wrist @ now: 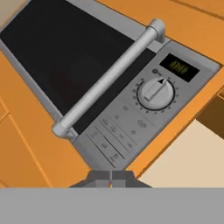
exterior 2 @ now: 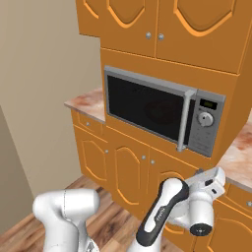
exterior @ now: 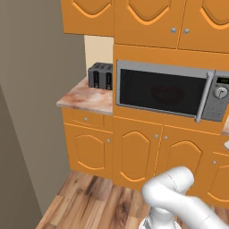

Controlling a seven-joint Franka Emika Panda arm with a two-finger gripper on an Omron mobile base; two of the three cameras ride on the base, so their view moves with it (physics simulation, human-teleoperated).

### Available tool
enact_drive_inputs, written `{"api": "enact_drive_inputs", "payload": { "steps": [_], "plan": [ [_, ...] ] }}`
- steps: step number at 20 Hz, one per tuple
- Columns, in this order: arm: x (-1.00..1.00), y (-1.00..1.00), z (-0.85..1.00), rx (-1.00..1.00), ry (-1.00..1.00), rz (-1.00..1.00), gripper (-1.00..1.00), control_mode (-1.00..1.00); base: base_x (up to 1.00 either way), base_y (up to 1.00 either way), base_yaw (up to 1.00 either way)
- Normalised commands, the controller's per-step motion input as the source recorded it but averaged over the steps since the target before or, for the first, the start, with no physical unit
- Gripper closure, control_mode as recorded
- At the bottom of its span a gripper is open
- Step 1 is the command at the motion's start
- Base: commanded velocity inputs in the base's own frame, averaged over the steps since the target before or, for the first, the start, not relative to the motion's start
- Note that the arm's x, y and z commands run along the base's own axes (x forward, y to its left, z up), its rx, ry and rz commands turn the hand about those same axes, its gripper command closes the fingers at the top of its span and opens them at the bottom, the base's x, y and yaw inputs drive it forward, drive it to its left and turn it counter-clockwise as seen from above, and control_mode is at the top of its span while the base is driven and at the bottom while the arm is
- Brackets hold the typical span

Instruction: Place the bowl containing the garlic and fish in the microwave. Close the microwave door and press the start button to microwave the meal.

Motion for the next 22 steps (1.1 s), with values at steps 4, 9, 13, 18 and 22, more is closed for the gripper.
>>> {"api": "enact_drive_inputs", "payload": {
  "steps": [4, 9, 13, 18, 22],
  "plan": [
    [0.0, 0.17, 0.24, 0.0, -0.19, 0.0, 1.0, -1.0, 0.0, 0.0, 0.0],
    [0.05, 0.36, 0.21, 0.0, -0.06, 0.0, 1.0, -1.0, 0.0, 0.0, 0.0],
    [0.15, 0.28, 0.41, -0.04, 0.04, -0.05, 1.0, -1.0, 0.0, 0.0, 0.0],
    [0.21, 0.04, 0.34, -0.04, 0.08, -0.09, 1.0, -1.0, 0.0, 0.0, 0.0],
    [0.18, 0.0, 0.02, -0.03, 0.02, -0.07, 1.0, -1.0, 0.0, 0.0, 0.0]
  ]
}}
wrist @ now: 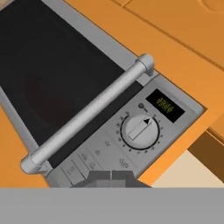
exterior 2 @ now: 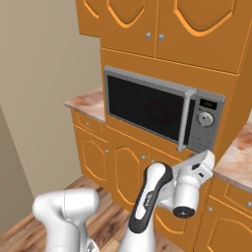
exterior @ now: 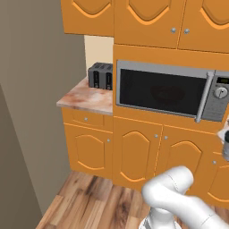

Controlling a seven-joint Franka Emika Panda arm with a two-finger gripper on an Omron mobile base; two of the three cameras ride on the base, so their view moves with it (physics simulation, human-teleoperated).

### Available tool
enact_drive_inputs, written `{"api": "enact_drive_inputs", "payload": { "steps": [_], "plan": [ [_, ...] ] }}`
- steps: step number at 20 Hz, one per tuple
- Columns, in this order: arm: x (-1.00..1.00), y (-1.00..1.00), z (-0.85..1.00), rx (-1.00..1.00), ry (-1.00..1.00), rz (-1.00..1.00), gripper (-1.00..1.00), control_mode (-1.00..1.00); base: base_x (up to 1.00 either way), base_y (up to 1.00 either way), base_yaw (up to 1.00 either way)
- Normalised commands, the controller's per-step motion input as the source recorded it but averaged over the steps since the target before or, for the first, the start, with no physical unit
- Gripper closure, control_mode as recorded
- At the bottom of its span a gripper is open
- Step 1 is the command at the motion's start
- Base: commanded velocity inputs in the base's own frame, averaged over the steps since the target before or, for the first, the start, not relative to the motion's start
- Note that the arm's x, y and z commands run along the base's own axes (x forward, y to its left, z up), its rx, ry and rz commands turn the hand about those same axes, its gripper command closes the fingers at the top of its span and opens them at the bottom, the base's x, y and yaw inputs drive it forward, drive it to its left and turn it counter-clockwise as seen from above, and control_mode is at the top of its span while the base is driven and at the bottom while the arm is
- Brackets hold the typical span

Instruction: Place the bowl containing the garlic and fish in the microwave. Close the microwave door and press the start button to microwave the meal.

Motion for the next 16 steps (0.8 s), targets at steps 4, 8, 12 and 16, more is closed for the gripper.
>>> {"api": "enact_drive_inputs", "payload": {
  "steps": [4, 8, 12, 16],
  "plan": [
    [0.22, 0.0, 0.0, -0.02, 0.02, -0.08, 1.0, -1.0, 0.0, 0.0, 0.0],
    [0.28, 0.0, 0.0, -0.02, 0.05, -0.1, 1.0, -1.0, 0.0, 0.0, 0.0],
    [0.19, -0.12, 0.0, 0.0, 0.06, -0.09, 1.0, -1.0, 0.0, 0.0, 0.0],
    [0.17, -0.24, 0.0, 0.0, 0.08, -0.07, 1.0, -1.0, 0.0, 0.0, 0.0]
  ]
}}
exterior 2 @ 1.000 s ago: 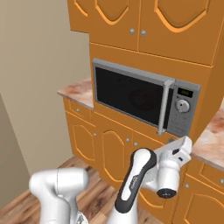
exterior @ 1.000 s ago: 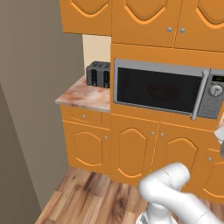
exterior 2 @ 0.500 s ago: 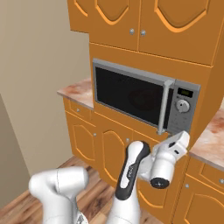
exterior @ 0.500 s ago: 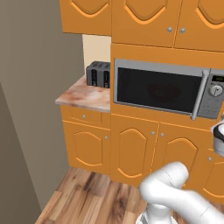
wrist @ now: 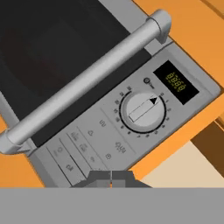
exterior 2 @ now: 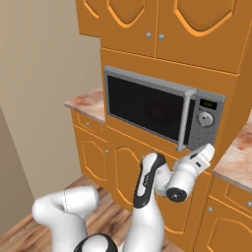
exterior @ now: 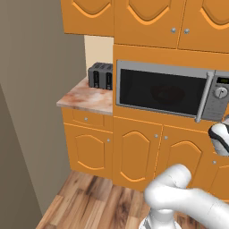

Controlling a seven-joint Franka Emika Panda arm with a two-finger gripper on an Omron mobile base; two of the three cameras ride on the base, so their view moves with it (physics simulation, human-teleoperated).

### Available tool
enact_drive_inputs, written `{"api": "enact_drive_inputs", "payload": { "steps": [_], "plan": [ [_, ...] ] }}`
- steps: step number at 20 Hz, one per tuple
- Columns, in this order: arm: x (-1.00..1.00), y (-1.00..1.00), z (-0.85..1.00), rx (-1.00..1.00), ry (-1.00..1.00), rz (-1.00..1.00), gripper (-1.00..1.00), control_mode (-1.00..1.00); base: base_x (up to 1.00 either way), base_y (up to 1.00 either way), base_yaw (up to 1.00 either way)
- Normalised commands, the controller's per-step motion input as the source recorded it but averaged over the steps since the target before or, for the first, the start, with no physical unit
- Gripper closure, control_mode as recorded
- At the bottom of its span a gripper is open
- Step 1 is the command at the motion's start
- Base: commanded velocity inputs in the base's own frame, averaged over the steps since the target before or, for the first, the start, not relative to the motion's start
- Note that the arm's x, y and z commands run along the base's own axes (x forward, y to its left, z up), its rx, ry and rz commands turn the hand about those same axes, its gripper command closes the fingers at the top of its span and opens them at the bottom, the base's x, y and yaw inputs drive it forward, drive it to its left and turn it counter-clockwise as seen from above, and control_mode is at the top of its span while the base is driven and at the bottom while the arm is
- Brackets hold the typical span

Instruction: Place the bowl containing the garlic and fish in the microwave. Close the microwave door and press the start button to microwave the meal.

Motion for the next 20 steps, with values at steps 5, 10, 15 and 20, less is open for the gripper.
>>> {"api": "enact_drive_inputs", "payload": {
  "steps": [5, 10, 15, 20],
  "plan": [
    [0.18, -0.09, -0.14, 0.0, 0.09, -0.03, 1.0, -1.0, 0.0, 0.0, 0.0],
    [0.16, -0.01, -0.16, 0.0, 0.06, -0.01, 1.0, -1.0, 0.0, 0.0, 0.0],
    [0.17, -0.27, -0.06, 0.0, 0.05, -0.04, 1.0, -1.0, 0.0, 0.0, 0.0],
    [0.18, -0.1, -0.22, 0.0, 0.05, -0.04, 1.0, -1.0, 0.0, 0.0, 0.0]
  ]
}}
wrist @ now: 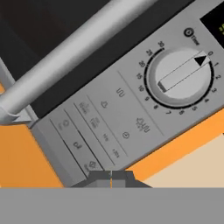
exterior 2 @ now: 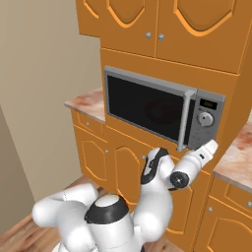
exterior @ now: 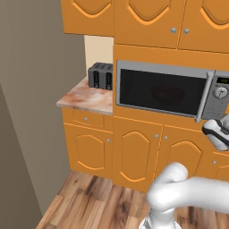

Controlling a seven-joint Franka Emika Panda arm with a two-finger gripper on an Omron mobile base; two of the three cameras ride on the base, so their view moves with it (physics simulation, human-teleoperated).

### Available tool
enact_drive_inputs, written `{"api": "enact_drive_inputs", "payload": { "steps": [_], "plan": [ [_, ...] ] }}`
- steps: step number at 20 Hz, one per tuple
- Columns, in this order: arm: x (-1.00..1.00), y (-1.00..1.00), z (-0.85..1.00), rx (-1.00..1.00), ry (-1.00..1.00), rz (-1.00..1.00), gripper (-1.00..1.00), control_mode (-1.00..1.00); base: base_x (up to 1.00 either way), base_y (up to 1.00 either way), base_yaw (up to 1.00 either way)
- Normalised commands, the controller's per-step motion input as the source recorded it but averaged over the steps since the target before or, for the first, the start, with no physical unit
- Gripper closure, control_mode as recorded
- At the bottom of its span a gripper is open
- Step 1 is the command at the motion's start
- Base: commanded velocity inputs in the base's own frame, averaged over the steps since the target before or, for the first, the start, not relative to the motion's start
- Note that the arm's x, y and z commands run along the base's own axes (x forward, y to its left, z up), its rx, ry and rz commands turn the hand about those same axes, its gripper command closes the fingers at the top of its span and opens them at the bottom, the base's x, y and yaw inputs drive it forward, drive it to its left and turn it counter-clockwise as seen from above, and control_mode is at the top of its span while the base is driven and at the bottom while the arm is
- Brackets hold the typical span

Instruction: Place the bowl containing the garlic and fish in the microwave. Close the microwave door and press the start button to microwave the meal.

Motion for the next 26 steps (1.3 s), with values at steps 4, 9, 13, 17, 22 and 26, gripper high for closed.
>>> {"api": "enact_drive_inputs", "payload": {
  "steps": [4, 9, 13, 17, 22, 26],
  "plan": [
    [0.21, 0.0, -0.23, 0.0, 0.03, -0.03, 1.0, -1.0, 0.0, 0.0, 0.0],
    [0.3, -0.13, -0.05, 0.0, 0.05, -0.03, 1.0, -1.0, 0.0, 0.0, 0.0],
    [0.35, -0.24, -0.07, 0.0, 0.07, -0.03, 1.0, -1.0, 0.0, 0.0, 0.0],
    [0.33, -0.2, -0.23, 0.0, 0.06, -0.02, 1.0, -1.0, 0.0, 0.0, 0.0],
    [0.31, -0.18, -0.38, 0.0, 0.07, -0.02, 1.0, -1.0, 0.0, 0.0, 0.0],
    [0.38, -0.15, -0.39, 0.0, 0.1, -0.02, 1.0, -1.0, 0.0, 0.0, 0.0]
  ]
}}
